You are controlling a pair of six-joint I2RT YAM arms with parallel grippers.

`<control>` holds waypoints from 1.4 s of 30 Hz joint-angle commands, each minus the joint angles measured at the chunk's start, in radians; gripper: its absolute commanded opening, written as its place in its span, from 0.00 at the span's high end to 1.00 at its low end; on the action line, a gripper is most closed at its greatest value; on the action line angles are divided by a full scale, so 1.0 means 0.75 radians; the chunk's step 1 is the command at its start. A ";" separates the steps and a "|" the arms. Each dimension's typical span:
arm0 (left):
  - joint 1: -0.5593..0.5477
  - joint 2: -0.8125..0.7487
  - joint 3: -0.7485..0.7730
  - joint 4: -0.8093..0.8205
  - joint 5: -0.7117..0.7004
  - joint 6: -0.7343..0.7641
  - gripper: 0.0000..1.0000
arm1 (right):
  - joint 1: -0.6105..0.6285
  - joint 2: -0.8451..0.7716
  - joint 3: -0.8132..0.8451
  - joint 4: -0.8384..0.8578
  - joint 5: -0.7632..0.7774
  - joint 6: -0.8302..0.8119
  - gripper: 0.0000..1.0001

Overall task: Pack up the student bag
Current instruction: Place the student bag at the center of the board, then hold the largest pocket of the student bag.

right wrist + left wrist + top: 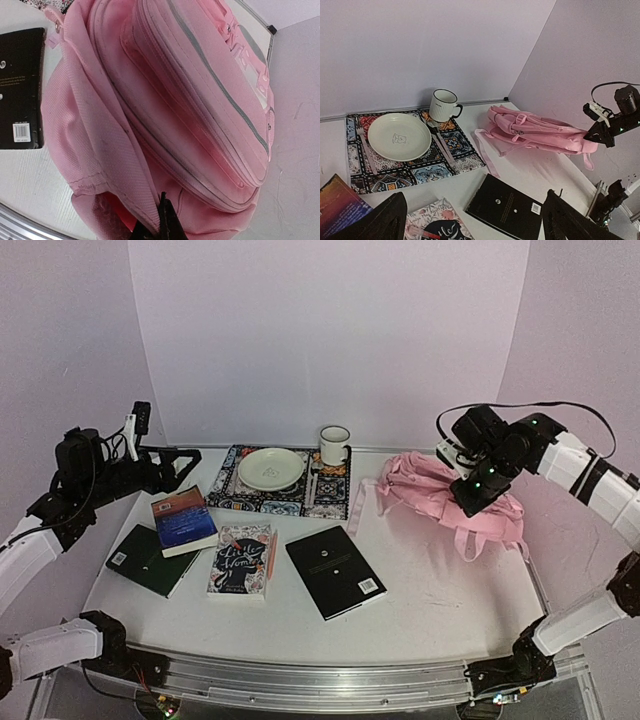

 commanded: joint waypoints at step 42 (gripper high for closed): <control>-0.497 0.528 -0.015 0.211 -0.186 -0.270 0.07 | 0.395 0.349 -0.074 0.633 -0.347 0.461 0.31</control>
